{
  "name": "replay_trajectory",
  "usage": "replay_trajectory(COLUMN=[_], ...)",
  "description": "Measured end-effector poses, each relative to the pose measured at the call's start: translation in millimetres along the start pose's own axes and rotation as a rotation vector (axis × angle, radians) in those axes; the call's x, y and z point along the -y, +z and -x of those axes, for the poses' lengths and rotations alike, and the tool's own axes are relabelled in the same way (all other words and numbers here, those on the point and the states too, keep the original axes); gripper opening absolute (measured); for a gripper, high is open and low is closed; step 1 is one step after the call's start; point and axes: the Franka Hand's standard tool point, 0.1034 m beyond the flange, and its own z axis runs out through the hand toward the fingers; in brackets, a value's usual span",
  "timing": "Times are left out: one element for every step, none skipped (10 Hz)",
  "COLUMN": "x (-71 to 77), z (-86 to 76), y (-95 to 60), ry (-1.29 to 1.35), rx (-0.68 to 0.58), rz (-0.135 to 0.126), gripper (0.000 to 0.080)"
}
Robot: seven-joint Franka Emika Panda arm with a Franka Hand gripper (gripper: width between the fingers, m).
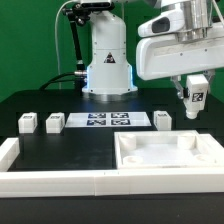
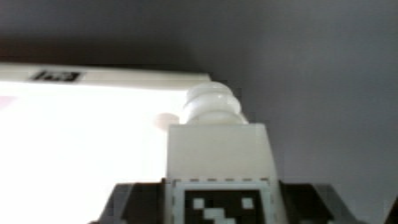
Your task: Assemble square table
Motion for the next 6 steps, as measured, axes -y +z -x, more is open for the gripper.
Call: replay_trajectory(x=[-1.0, -2.1, -1.9, -2.3, -4.3, -10.2], z=[1.8, 7.8, 6.6, 6.8, 6.5, -3.0], y=[1.4, 4.0, 3.7, 5.5, 14.8, 18.9], ry=[-0.006, -0.008, -0.008, -0.010, -0.028, -0.051], rx=[-0.083, -0.091, -0.089, -0.091, -0.109, -0.103], rz=[0.005, 0.008, 0.007, 0.008, 0.009, 0.012], gripper=[0.0287, 0.0287, 0.0287, 0.0287, 0.0287, 0.0287])
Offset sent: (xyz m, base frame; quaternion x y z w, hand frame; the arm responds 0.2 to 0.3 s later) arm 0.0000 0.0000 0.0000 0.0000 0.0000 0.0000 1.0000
